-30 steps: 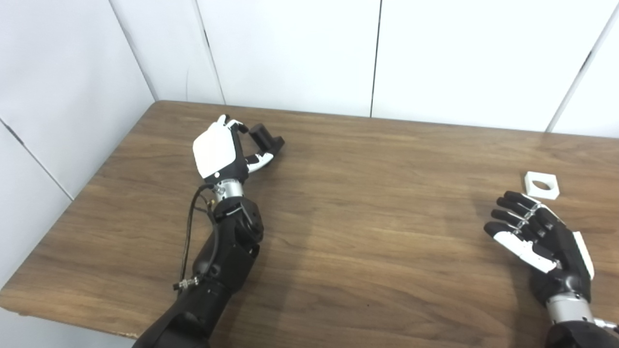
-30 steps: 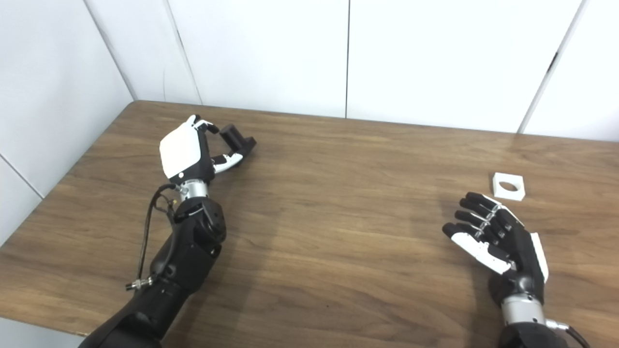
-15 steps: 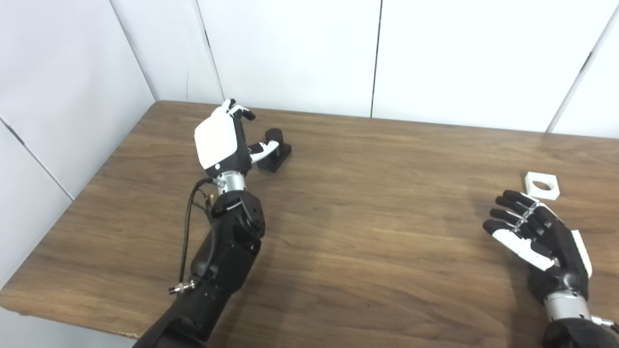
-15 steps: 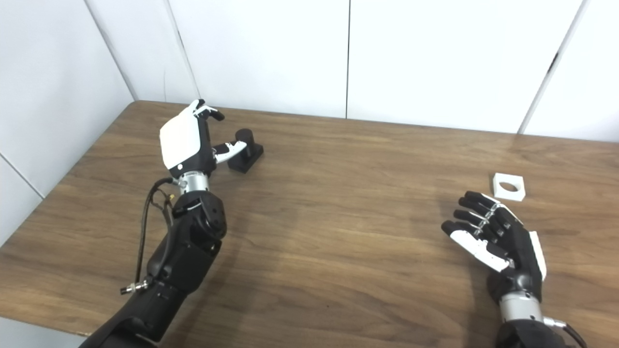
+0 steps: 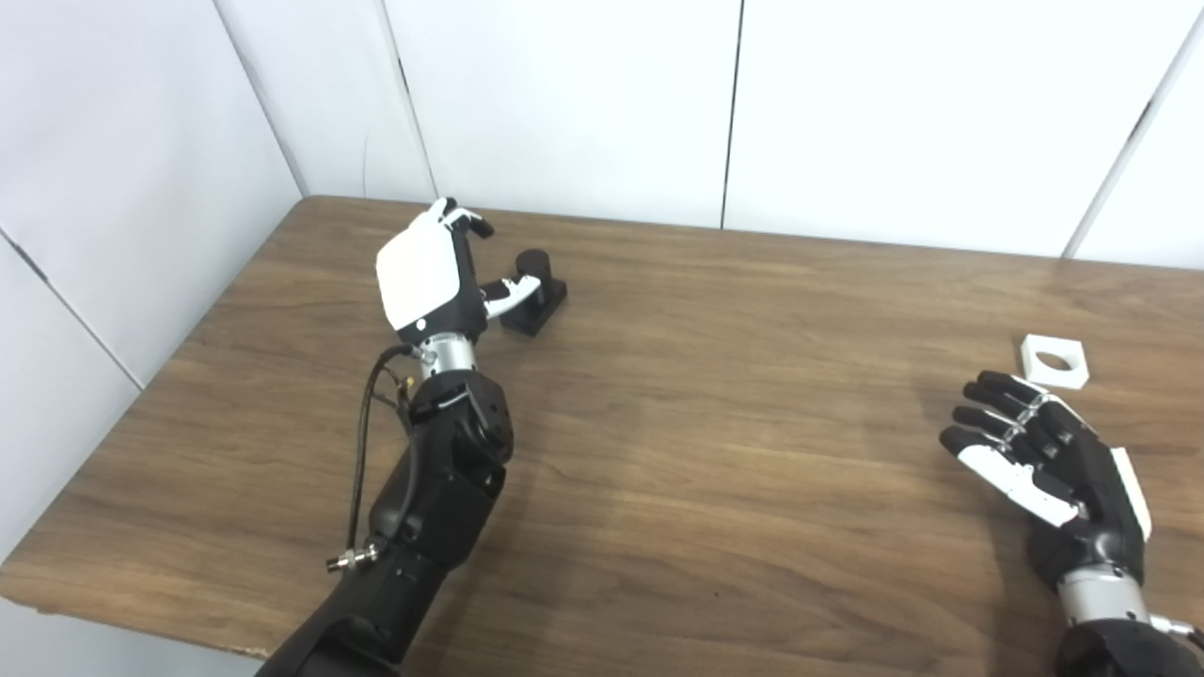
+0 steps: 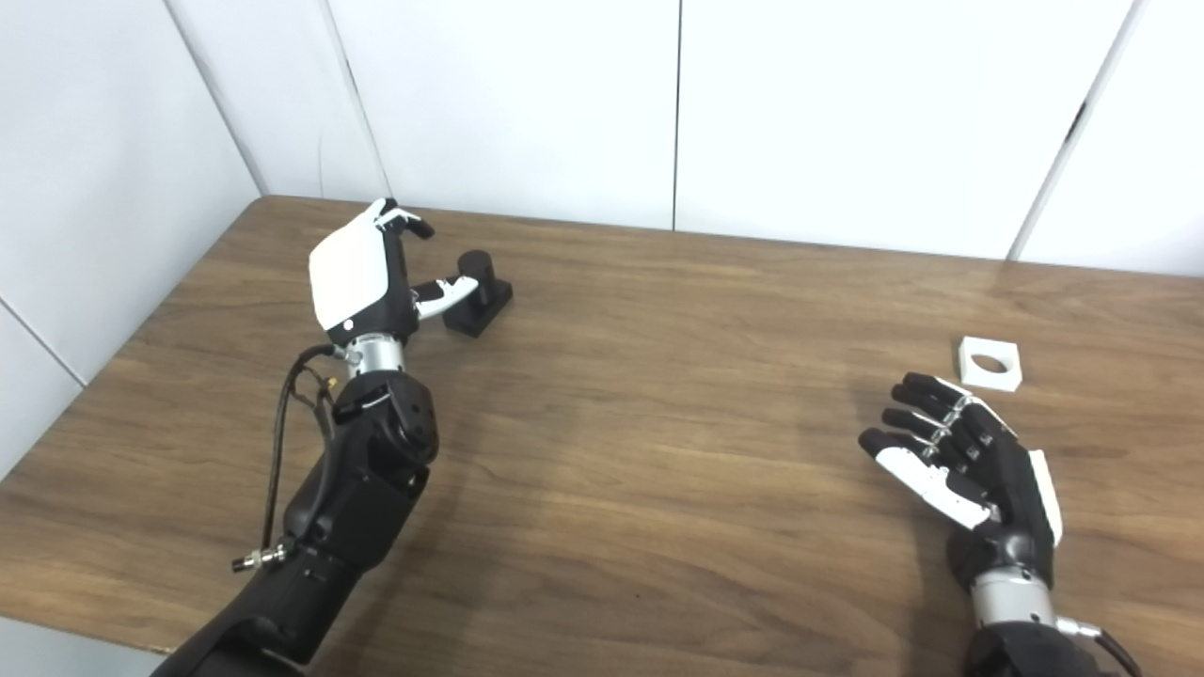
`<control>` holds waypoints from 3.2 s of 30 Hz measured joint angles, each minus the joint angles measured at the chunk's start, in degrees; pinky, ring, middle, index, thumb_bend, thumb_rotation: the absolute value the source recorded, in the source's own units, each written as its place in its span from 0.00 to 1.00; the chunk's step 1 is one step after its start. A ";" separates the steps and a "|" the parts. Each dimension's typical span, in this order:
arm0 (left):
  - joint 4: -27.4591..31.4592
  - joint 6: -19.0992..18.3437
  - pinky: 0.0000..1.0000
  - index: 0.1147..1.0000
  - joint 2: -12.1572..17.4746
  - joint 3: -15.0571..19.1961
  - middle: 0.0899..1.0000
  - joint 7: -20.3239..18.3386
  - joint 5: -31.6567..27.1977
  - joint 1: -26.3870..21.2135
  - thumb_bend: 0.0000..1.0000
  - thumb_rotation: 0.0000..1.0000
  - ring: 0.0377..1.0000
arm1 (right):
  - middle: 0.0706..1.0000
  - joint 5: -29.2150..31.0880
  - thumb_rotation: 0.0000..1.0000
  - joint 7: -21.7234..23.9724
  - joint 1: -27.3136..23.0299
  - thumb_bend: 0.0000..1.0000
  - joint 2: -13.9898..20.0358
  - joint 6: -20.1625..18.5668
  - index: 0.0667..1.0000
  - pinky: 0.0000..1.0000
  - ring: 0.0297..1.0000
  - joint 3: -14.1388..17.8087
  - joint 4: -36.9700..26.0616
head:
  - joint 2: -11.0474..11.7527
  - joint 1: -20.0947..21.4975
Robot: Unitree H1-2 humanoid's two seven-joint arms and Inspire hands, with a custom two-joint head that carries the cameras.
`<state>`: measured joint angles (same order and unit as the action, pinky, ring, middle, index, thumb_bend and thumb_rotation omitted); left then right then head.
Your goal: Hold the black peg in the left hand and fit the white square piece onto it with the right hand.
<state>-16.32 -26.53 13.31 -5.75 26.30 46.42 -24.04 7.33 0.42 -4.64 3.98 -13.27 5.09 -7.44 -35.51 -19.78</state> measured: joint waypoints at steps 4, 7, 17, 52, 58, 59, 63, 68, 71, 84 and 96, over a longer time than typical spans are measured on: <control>-0.52 -0.12 0.77 0.63 0.02 -0.16 0.90 -0.34 0.71 -0.01 0.86 0.44 0.88 | 0.67 -0.02 0.10 -0.01 0.02 0.76 -0.01 0.03 0.63 0.61 0.64 -0.01 0.00 | 0.00 0.17; -1.43 -0.12 0.77 0.63 0.04 -0.36 0.91 -0.41 1.02 -0.03 0.88 0.44 0.89 | 0.67 -0.11 0.10 -0.01 0.02 0.76 -0.02 0.09 0.62 0.60 0.64 -0.06 0.02 | 0.00 0.26; -3.89 -0.17 0.77 0.63 -0.42 0.25 0.92 -1.90 3.57 -0.32 0.92 0.48 0.89 | 0.67 -0.36 0.13 -0.06 0.03 0.76 -0.48 0.47 0.62 0.61 0.65 -0.17 0.13 | 0.09 0.44; -14.57 0.05 0.78 0.57 -2.29 -2.27 0.90 0.05 1.73 -4.24 0.82 0.44 0.87 | 0.68 -1.94 0.15 0.00 0.75 0.76 -0.28 1.91 0.61 0.61 0.65 -0.32 0.05 | -0.53 2.02; -16.68 0.89 0.76 0.51 -1.72 -2.60 0.86 1.23 0.79 -5.33 0.74 0.37 0.84 | 0.69 -1.87 0.14 -0.07 1.19 0.75 -0.26 1.80 0.61 0.60 0.65 -0.14 -0.47 | -0.62 2.11; -17.09 0.94 0.76 0.50 -1.72 -2.69 0.86 1.53 0.75 -5.47 0.73 0.37 0.84 | 0.69 -1.87 0.14 -0.06 1.21 0.75 -0.26 1.80 0.61 0.60 0.65 -0.15 -0.48 | -0.62 2.20; -17.73 1.35 0.77 0.49 -1.71 -3.04 0.85 2.69 -0.42 -5.74 0.71 0.34 0.83 | 0.69 -1.91 0.15 -0.06 1.26 0.75 -0.25 1.83 0.60 0.60 0.65 -0.15 -0.53 | -0.70 2.29; -17.84 2.22 0.74 0.46 -1.42 -3.76 0.81 3.28 -1.04 -5.75 0.68 0.30 0.79 | 0.69 -1.90 0.15 -0.04 1.37 0.75 -0.25 1.87 0.60 0.61 0.65 -0.13 -0.59 | -0.70 2.37; -17.89 2.57 0.73 0.45 -1.21 -4.23 0.80 3.56 -1.05 -5.76 0.67 0.28 0.78 | 0.69 -1.90 0.15 -0.10 1.67 0.75 -0.26 1.78 0.60 0.61 0.65 -0.07 -0.98 | -1.05 2.29; -15.64 3.76 0.78 0.42 -0.05 -5.25 0.77 2.66 -1.82 -5.67 0.51 0.08 0.77 | 0.69 -1.90 0.17 -0.14 2.16 0.76 -0.26 1.13 0.59 0.61 0.65 0.19 -1.77 | -1.41 2.11; -9.66 18.07 0.86 0.42 7.28 -6.19 0.84 -11.81 -12.42 -2.32 0.52 0.08 0.87 | 0.68 -1.87 0.15 -0.12 2.16 0.76 -0.26 1.12 0.59 0.61 0.65 0.22 -1.73 | -1.58 2.29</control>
<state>-25.98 -8.46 20.58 -11.94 14.49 34.00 -26.36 5.46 0.30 -2.47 3.73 -12.15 5.31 -9.17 -37.09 -17.49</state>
